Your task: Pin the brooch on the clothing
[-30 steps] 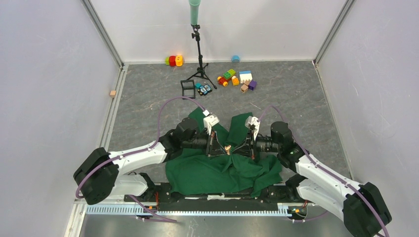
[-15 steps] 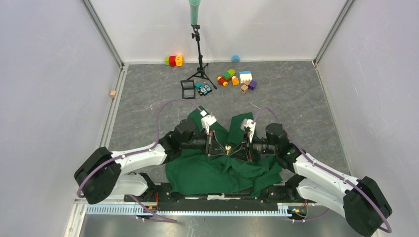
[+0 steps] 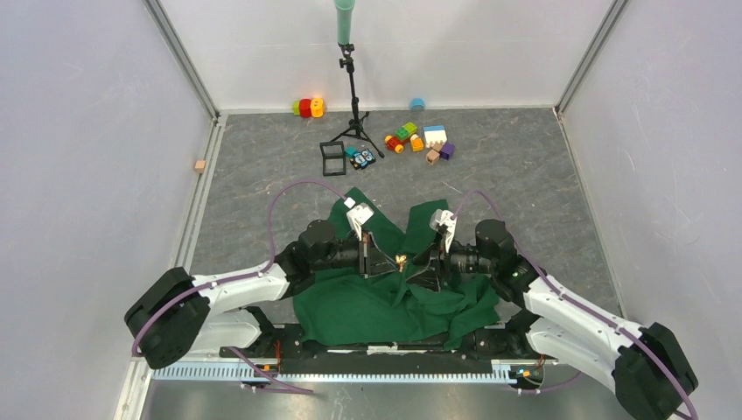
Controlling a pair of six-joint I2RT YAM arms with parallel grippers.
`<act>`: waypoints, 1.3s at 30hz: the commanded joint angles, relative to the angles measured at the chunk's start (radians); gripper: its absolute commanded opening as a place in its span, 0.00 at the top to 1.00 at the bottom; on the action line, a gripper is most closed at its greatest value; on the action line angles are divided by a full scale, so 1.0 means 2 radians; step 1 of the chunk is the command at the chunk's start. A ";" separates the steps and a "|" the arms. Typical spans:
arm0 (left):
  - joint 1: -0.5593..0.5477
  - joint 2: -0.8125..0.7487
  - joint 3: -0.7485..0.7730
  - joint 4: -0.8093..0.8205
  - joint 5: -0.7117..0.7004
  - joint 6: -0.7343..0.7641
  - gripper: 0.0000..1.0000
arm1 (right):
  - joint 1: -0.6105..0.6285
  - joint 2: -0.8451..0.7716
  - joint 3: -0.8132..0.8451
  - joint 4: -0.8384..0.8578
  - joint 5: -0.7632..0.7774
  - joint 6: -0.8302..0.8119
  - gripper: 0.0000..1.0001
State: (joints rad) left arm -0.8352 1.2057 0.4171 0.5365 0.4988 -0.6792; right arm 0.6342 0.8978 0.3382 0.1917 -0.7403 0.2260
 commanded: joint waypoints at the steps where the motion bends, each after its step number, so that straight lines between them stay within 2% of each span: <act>1: 0.005 -0.023 -0.009 0.062 0.009 -0.021 0.98 | -0.016 -0.042 0.000 0.019 -0.026 -0.020 0.31; 7: 0.009 -0.057 -0.018 0.091 0.074 -0.016 0.98 | -0.048 -0.084 -0.009 0.071 -0.095 -0.012 0.22; 12: 0.010 -0.065 -0.017 0.109 0.118 -0.021 0.98 | -0.048 -0.078 -0.025 0.205 -0.156 0.073 0.22; 14: 0.010 -0.065 -0.017 0.111 0.125 -0.020 0.98 | -0.048 -0.068 -0.029 0.247 -0.167 0.104 0.25; 20: 0.010 -0.059 -0.011 0.118 0.134 -0.022 0.98 | -0.048 -0.039 -0.033 0.259 -0.176 0.118 0.39; 30: 0.010 -0.047 -0.003 0.126 0.141 -0.027 0.98 | -0.044 -0.014 -0.059 0.351 -0.177 0.174 0.51; 35: 0.009 -0.041 0.000 0.131 0.146 -0.030 0.98 | -0.038 0.001 -0.060 0.358 -0.170 0.177 0.59; 39: 0.009 -0.039 0.001 0.134 0.148 -0.033 0.98 | -0.032 0.008 -0.062 0.364 -0.165 0.179 0.62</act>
State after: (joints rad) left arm -0.8192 1.1263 0.3801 0.7174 0.7635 -0.7113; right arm 0.5568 0.9054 0.2218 0.8467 -1.0748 0.5682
